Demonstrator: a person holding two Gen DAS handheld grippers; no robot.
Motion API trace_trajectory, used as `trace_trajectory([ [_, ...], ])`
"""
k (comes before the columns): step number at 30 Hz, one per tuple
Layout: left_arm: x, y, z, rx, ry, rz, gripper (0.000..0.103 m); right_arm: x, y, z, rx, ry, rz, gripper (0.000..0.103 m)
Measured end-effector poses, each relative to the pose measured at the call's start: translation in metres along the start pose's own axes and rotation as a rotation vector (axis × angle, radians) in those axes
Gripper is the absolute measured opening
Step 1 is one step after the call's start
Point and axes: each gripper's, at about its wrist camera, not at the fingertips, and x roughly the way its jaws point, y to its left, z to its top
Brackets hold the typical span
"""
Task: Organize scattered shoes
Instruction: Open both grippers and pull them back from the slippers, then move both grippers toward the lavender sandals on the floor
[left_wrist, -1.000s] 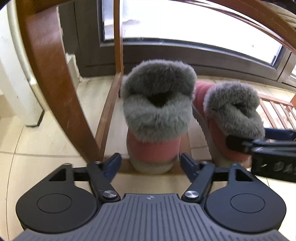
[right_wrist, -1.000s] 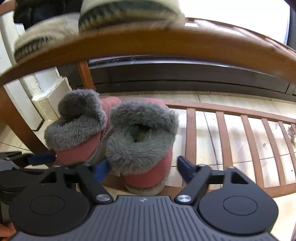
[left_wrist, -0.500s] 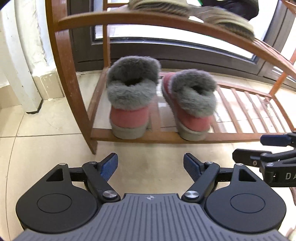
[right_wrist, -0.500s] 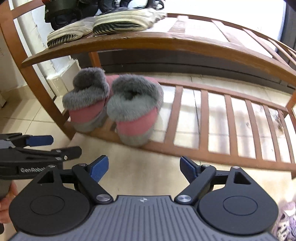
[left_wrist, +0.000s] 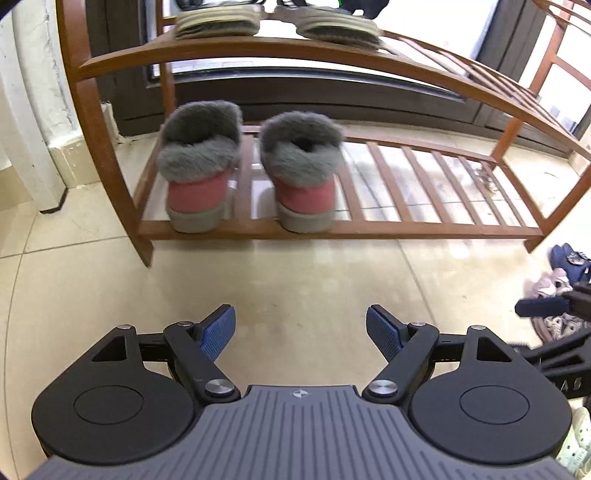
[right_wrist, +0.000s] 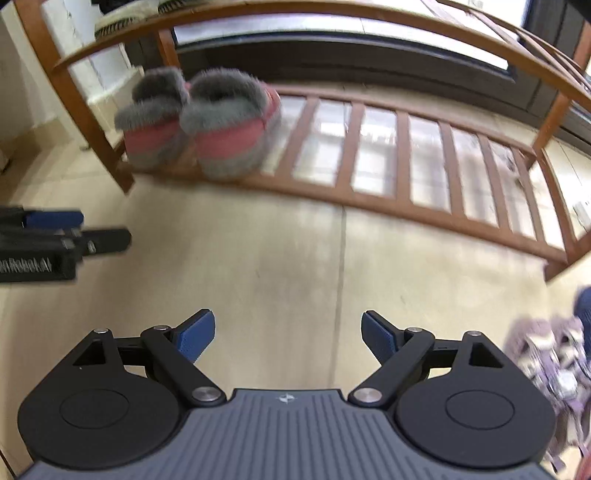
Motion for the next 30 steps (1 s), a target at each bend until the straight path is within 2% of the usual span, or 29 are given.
trace_trajectory([
  [8, 0.001, -0.053, -0.028, 0.066, 0.075, -0.085, 0.08, -0.029, -0.035, -0.061, 0.003, 0.022, -0.035, 0.091],
  [18, -0.002, -0.111, -0.049, 0.144, 0.091, -0.143, 0.08, -0.059, -0.108, -0.11, 0.095, 0.006, -0.13, 0.091],
  [24, -0.002, -0.145, -0.061, 0.194, 0.103, -0.171, 0.08, -0.069, -0.16, -0.129, 0.143, -0.037, -0.228, 0.091],
  [30, 0.001, -0.169, -0.066, 0.228, 0.118, -0.208, 0.08, -0.07, -0.203, -0.133, 0.171, -0.068, -0.292, 0.091],
])
